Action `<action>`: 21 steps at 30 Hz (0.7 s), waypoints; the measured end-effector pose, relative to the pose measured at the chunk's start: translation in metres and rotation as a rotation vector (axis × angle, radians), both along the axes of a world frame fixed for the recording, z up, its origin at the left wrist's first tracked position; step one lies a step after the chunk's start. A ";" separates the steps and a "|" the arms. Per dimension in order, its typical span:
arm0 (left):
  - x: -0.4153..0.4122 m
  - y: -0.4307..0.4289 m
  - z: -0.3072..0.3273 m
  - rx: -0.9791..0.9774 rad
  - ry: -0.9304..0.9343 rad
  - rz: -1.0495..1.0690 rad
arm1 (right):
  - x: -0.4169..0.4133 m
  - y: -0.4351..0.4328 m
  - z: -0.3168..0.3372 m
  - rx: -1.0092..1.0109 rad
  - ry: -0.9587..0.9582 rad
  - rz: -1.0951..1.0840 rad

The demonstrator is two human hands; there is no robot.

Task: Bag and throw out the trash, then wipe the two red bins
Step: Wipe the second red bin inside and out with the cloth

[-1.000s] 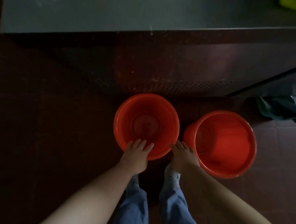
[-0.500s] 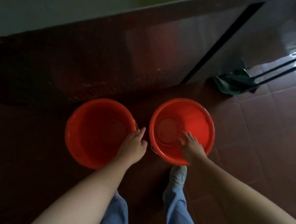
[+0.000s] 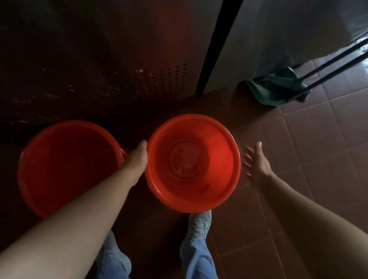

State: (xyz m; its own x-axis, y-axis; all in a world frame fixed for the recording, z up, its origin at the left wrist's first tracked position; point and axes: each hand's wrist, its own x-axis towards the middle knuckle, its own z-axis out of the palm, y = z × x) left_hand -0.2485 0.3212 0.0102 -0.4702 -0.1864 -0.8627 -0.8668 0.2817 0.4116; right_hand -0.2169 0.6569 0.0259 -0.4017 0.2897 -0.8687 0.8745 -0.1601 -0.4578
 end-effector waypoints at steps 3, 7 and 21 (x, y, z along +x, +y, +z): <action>-0.003 0.001 -0.012 -0.013 -0.030 0.077 | -0.006 0.015 -0.014 -0.053 -0.053 0.005; -0.002 0.004 -0.021 -0.062 -0.037 0.124 | -0.011 0.026 -0.033 -0.116 -0.098 0.039; 0.001 -0.010 0.000 0.046 -0.153 0.220 | -0.022 0.040 -0.018 -0.195 -0.228 0.027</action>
